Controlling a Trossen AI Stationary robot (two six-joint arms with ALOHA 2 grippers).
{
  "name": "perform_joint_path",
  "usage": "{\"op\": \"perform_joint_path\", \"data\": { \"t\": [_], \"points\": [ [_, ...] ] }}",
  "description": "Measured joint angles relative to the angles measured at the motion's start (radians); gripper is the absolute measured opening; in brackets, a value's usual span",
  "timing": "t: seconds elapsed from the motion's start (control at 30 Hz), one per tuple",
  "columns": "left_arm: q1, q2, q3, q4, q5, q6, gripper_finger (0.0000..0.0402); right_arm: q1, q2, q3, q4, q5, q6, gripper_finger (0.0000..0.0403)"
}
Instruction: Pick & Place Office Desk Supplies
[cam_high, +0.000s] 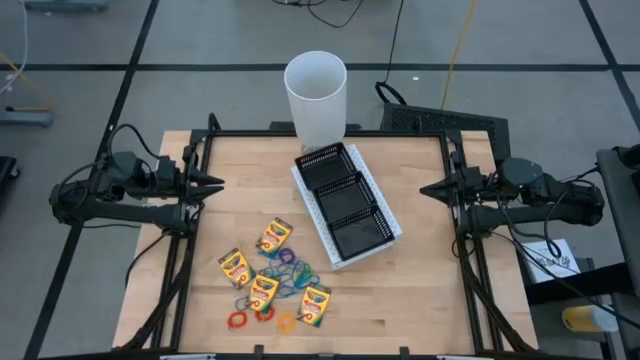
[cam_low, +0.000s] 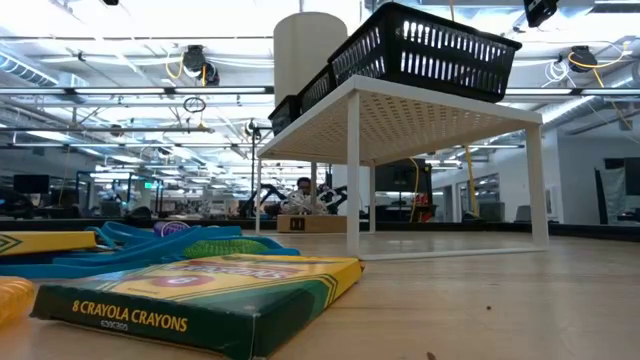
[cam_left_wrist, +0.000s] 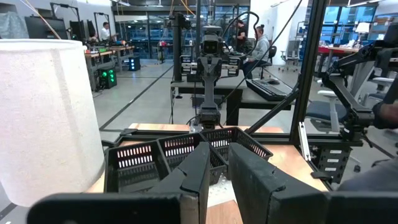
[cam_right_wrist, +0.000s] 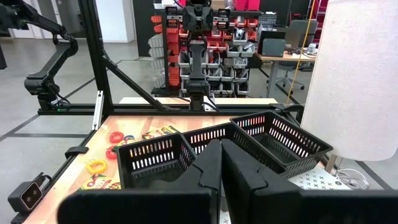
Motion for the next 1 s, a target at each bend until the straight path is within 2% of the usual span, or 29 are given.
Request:
{"op": "perform_joint_path", "data": {
  "t": [0.53, 0.67, 0.73, 0.87, 1.0],
  "points": [
    [0.000, 0.000, 0.000, 0.000, 0.000, 0.000, 0.0072, 0.000, 0.000, 0.000, 0.005, 0.000, 0.000, 0.0000],
    [0.000, 0.000, 0.000, 0.000, 0.000, 0.000, 0.0072, 0.002, 0.000, 0.000, -0.018, -0.005, 0.119, 0.0000],
    [0.000, 0.000, 0.000, 0.000, 0.000, 0.000, 0.0072, 0.002, 0.000, -0.016, -0.013, -0.005, 0.122, 0.0000],
    [0.000, 0.000, 0.000, 0.000, 0.000, 0.036, 0.0072, 0.002, -0.013, -0.136, 0.003, -0.035, 0.140, 0.0000],
    [0.000, 0.000, 0.000, 0.000, 0.000, 0.048, 0.0072, 0.002, -0.027, -0.331, 0.201, -0.086, 0.154, 0.0000]
  ]
}}
